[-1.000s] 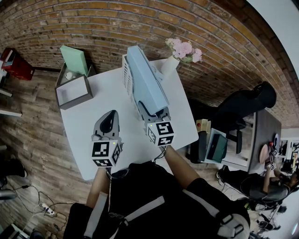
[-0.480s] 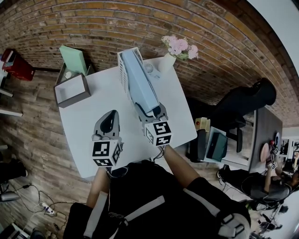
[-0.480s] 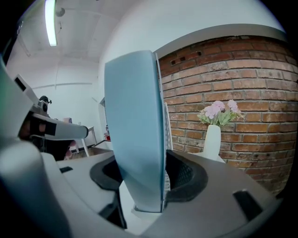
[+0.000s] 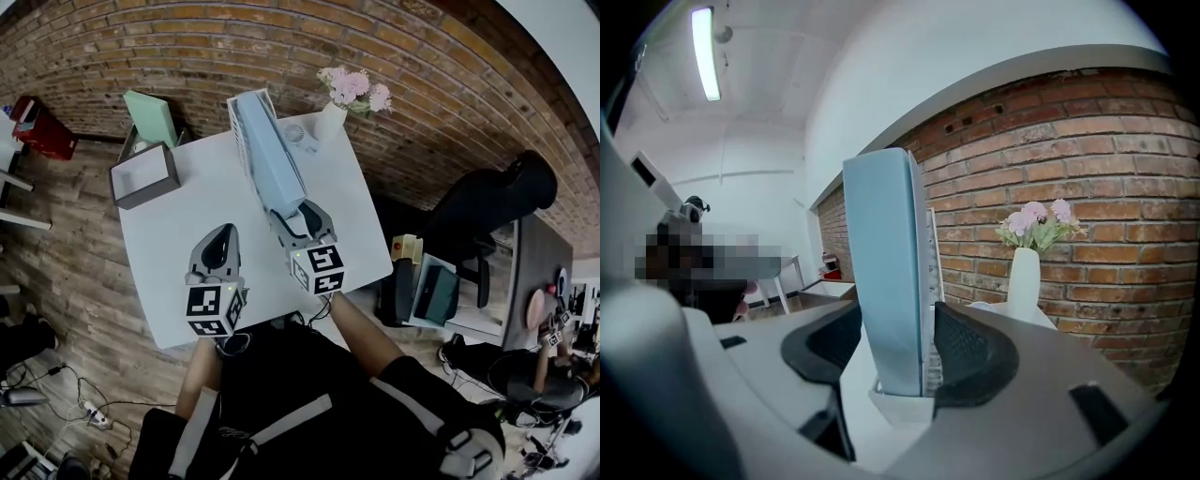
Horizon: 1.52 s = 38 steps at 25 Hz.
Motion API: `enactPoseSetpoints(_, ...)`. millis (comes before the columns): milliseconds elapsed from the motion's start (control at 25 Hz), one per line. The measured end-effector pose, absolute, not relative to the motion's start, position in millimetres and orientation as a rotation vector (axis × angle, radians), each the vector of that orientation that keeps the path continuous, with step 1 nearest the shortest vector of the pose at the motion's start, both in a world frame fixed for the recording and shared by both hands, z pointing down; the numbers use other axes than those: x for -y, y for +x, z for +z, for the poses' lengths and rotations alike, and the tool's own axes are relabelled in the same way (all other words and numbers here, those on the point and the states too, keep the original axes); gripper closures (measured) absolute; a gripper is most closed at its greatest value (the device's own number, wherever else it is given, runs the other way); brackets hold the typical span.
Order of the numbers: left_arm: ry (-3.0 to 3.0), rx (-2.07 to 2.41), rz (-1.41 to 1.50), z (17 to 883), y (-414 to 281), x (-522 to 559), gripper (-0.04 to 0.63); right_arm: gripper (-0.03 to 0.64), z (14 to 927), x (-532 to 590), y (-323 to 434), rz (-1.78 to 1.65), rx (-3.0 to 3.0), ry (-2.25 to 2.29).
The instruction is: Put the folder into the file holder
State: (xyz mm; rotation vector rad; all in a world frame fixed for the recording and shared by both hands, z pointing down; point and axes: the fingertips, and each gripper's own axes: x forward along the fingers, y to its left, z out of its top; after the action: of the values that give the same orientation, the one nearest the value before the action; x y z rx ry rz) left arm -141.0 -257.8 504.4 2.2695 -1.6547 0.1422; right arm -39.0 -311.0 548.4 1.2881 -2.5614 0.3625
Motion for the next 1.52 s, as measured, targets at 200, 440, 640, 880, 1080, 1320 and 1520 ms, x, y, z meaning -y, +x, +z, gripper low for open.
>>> enactPoseSetpoints(200, 2.26, 1.681, 0.148, 502.2, -127.0, 243.3, 0.572, 0.365, 546.8, 294.4, -25.7, 0.361, 2.579, 1.252)
enactPoseSetpoints(440, 2.249, 1.712, 0.15, 499.5, -111.7, 224.3, 0.572, 0.365, 545.6, 275.4, -10.6, 0.35, 2.596, 1.221)
enactPoseSetpoints(640, 2.236, 1.744, 0.156, 496.8, -102.4, 203.6, 0.572, 0.365, 543.7, 255.6, 0.8, 0.334, 2.607, 1.193)
enactPoseSetpoints(880, 2.186, 1.798, 0.152, 498.3, -100.8, 173.2, 0.572, 0.38, 541.6, 225.4, 5.8, 0.349, 2.644, 1.141)
enactPoseSetpoints(1080, 2.123, 1.843, 0.124, 501.4, -97.8, 143.6, 0.572, 0.607, 535.0, 186.1, 2.5, 0.239, 2.701, 1.014)
enactPoseSetpoints(1320, 2.073, 1.879, 0.117, 507.1, -97.9, 114.7, 0.572, 0.607, 535.8, 151.4, -1.4, 0.151, 2.709, 0.93)
enactPoseSetpoints(1520, 2.061, 1.89, 0.124, 505.5, -100.7, 93.8, 0.572, 0.607, 529.6, 130.7, -3.4, 0.128, 2.704, 0.932)
